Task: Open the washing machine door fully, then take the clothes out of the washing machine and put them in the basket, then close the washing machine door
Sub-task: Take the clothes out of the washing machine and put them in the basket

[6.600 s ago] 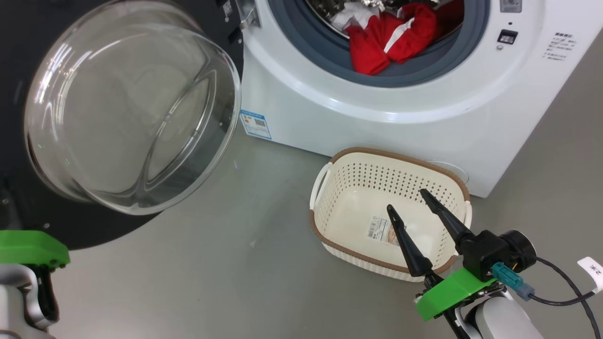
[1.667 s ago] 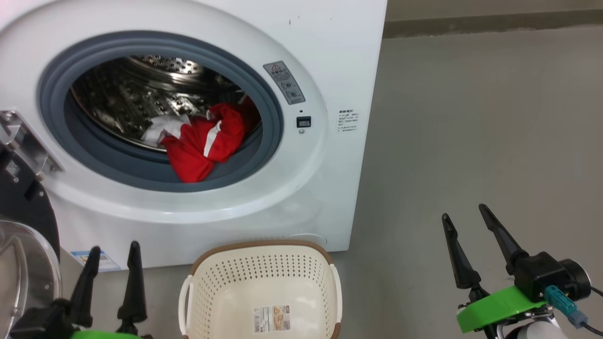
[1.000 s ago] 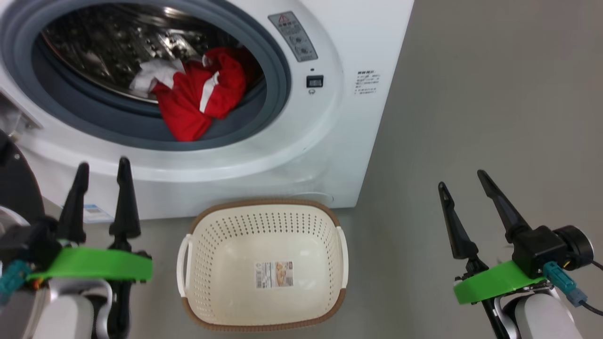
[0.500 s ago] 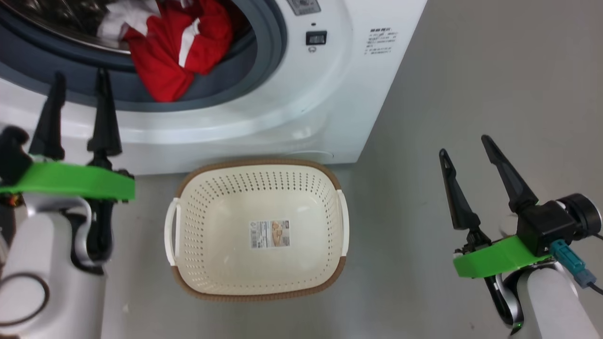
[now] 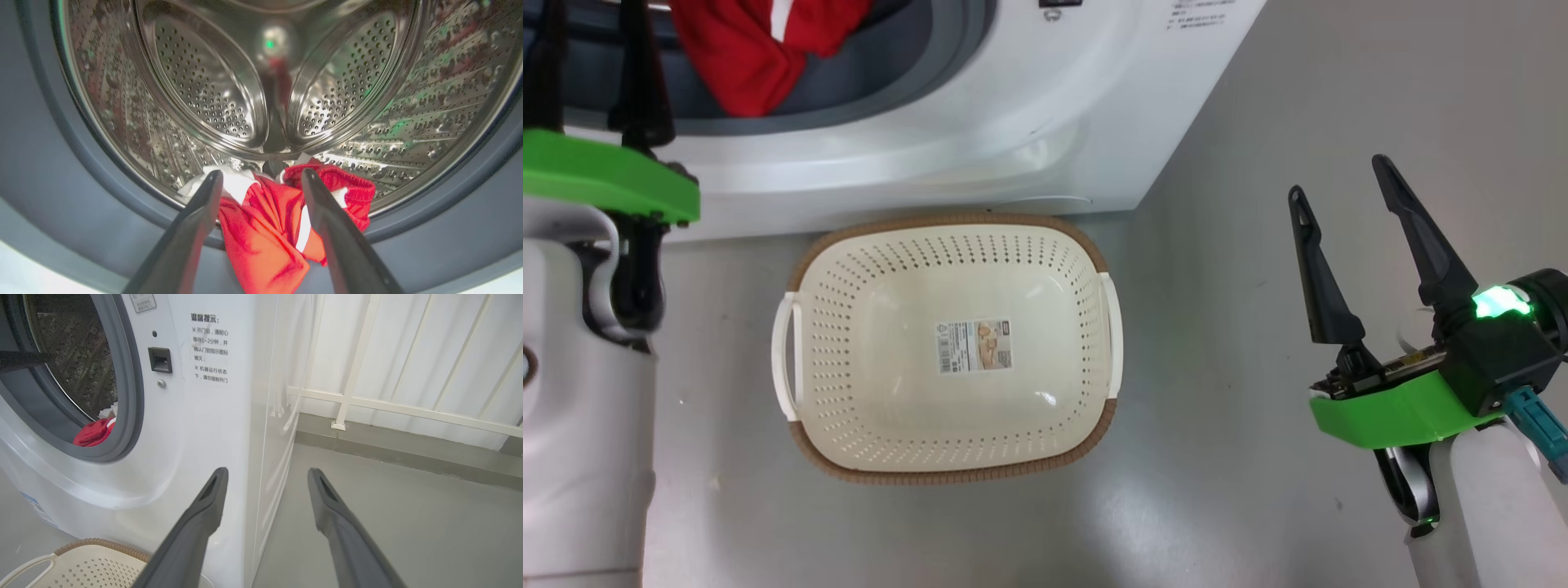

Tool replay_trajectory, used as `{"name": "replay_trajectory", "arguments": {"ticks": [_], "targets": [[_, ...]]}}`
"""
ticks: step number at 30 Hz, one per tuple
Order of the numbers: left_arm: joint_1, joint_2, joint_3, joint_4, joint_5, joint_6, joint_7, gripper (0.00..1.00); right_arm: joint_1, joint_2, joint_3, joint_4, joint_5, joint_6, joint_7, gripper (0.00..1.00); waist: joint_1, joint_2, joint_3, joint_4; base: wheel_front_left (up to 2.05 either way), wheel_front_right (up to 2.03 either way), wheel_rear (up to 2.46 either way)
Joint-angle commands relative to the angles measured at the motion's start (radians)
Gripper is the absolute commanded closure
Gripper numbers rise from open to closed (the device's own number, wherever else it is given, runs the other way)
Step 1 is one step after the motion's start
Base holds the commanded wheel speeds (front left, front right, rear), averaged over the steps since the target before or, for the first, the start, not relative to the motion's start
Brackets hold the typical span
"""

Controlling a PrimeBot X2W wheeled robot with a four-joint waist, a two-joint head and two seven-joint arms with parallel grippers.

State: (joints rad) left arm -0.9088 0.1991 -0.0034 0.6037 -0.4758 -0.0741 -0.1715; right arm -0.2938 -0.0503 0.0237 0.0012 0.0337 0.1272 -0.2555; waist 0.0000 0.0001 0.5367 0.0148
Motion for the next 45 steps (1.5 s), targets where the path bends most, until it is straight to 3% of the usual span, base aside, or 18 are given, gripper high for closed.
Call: {"name": "replay_trajectory", "arguments": {"ticks": [1, 10, 20, 30, 39, 40, 41, 42, 43, 45], "targets": [[-0.027, 0.050, 0.020, 0.002, -0.013, -0.009, 0.010, 0.00, -0.006, 0.000, 0.024, -0.031, -0.005, 0.003, -0.006, 0.00, 0.0000, -0.0001, 0.030, -0.006, 0.00, 0.00, 0.00], [-0.182, 0.073, -0.018, 0.197, -0.023, -0.024, 0.115, 0.00, -0.008, 0.000, 0.028, -0.032, -0.007, 0.003, -0.006, 0.00, 0.0000, -0.0001, 0.060, -0.021, 0.00, 0.00, 0.00], [-0.301, 0.105, -0.060, 0.374, -0.001, -0.007, 0.237, 0.00, -0.023, 0.000, 0.038, -0.032, 0.002, 0.003, -0.006, 0.00, 0.0000, -0.0001, 0.096, -0.056, 0.00, 0.00, 0.00], [-0.358, 0.137, -0.098, 0.481, 0.026, 0.017, 0.300, 0.00, -0.031, 0.000, 0.057, -0.028, 0.021, 0.003, -0.006, 0.00, 0.0000, -0.0001, 0.113, -0.086, 0.00, 0.00, 0.00], [-0.378, 0.128, -0.116, 0.533, 0.017, -0.005, 0.318, 0.00, -0.034, 0.000, 0.059, -0.030, 0.031, 0.003, -0.006, 0.00, 0.0000, -0.0001, 0.127, -0.098, 0.00, 0.00, 0.00], [-0.381, 0.127, -0.118, 0.535, 0.015, -0.009, 0.317, 0.51, -0.034, 0.000, 0.060, -0.029, 0.032, 0.003, -0.006, 0.00, 0.0000, -0.0001, 0.128, -0.098, 0.00, 0.00, 0.00], [-0.383, 0.126, -0.119, 0.537, 0.013, -0.012, 0.315, 0.69, -0.035, 0.000, 0.060, -0.029, 0.033, 0.003, -0.006, 0.00, 0.0000, -0.0001, 0.129, -0.098, 0.00, 0.00, 0.00], [-0.383, 0.126, -0.119, 0.537, 0.013, -0.012, 0.315, 0.69, -0.035, 0.000, 0.060, -0.029, 0.033, 0.003, -0.006, 0.00, 0.0000, -0.0001, 0.129, -0.098, 0.00, 0.00, 0.00], [-0.385, 0.125, -0.121, 0.538, 0.011, -0.016, 0.313, 1.00, -0.037, 0.000, 0.060, -0.029, 0.034, 0.003, -0.006, 0.00, 0.0000, -0.0001, 0.130, -0.098, 0.00, 0.00, 0.00], [-0.388, 0.123, -0.123, 0.539, 0.006, -0.024, 0.304, 1.00, -0.039, 0.000, 0.060, -0.027, 0.036, 0.003, -0.006, 0.00, 0.0000, -0.0001, 0.129, -0.097, 0.00, 0.00, 0.00]]}}
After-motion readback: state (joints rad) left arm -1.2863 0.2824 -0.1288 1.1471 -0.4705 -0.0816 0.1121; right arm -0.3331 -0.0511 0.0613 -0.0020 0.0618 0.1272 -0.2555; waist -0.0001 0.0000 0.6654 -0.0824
